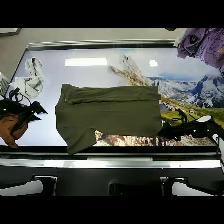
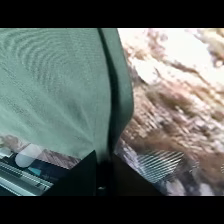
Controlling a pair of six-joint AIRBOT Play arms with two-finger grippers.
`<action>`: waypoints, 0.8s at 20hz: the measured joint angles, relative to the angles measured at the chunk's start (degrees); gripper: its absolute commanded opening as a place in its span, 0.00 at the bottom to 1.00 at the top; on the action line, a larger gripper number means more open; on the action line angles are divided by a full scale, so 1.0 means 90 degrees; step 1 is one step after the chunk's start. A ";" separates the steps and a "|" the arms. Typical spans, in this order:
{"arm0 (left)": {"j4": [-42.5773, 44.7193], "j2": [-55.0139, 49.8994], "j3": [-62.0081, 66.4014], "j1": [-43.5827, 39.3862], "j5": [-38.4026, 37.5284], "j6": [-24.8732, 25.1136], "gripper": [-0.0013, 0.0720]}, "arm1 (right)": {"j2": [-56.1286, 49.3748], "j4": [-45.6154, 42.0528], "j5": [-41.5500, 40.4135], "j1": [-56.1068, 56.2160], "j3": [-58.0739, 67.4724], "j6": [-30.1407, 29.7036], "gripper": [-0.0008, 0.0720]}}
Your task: Fold the clothes and pants, and hang the long-sleeved shirts on hangers.
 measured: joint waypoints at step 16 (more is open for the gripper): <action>-0.1926 -0.0386 -0.1503 0.0238 0.0520 0.1991 0.77 | 0.0000 0.0328 0.0109 0.0000 -0.0012 0.0272 0.05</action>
